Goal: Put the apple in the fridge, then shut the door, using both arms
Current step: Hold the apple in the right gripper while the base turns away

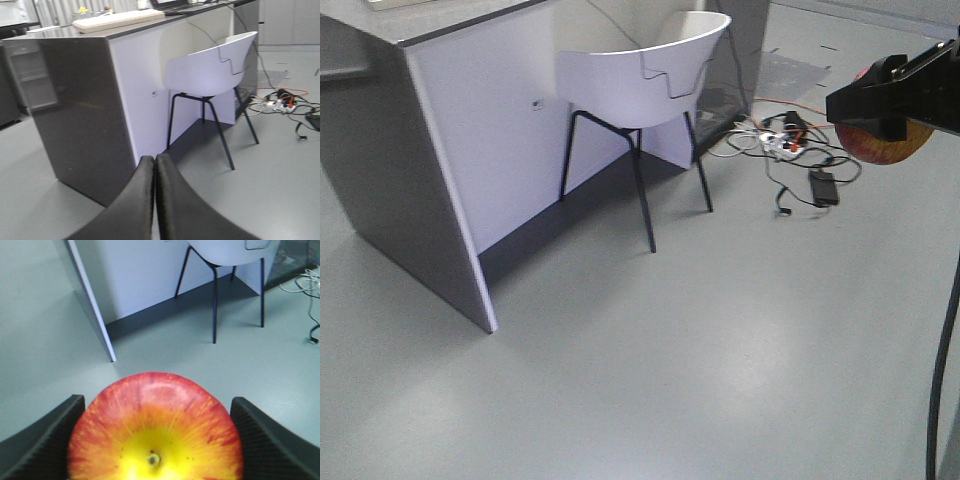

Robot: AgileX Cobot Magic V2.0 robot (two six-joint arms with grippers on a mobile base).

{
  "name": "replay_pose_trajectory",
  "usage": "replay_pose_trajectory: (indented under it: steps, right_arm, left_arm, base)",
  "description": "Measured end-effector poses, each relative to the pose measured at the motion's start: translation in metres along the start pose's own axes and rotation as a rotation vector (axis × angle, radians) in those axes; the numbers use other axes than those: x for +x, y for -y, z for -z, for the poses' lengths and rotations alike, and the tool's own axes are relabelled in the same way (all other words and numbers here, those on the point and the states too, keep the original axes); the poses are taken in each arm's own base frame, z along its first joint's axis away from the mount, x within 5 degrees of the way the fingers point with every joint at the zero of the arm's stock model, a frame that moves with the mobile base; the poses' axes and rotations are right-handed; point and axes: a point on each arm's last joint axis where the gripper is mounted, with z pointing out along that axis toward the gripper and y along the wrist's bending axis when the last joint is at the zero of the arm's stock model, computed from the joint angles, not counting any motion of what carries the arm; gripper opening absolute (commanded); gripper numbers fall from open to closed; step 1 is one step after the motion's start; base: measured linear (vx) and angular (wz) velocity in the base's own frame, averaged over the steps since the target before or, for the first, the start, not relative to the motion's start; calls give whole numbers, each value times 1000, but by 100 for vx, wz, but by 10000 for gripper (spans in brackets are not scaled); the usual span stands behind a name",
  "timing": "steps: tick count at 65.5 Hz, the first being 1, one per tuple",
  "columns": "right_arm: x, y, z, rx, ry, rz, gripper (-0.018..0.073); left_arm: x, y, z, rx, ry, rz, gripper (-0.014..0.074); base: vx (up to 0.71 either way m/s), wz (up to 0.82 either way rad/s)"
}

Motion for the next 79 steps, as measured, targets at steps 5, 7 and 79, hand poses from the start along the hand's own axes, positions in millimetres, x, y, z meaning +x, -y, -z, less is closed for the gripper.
replay_pose_trajectory:
  steps: [5, 7, 79]
  right_arm:
    - [0, 0, 0, 0, 0, 0, 133]
    - [0, 0, 0, 0, 0, 0, 133]
    - [0, 0, 0, 0, 0, 0, 133]
  left_arm:
    - [0, 0, 0, 0, 0, 0, -8]
    - [0, 0, 0, 0, 0, 0, -8]
    - [0, 0, 0, 0, 0, 0, -8]
  base:
    - [-3, 37]
    - [-3, 38]
    - [0, 46]
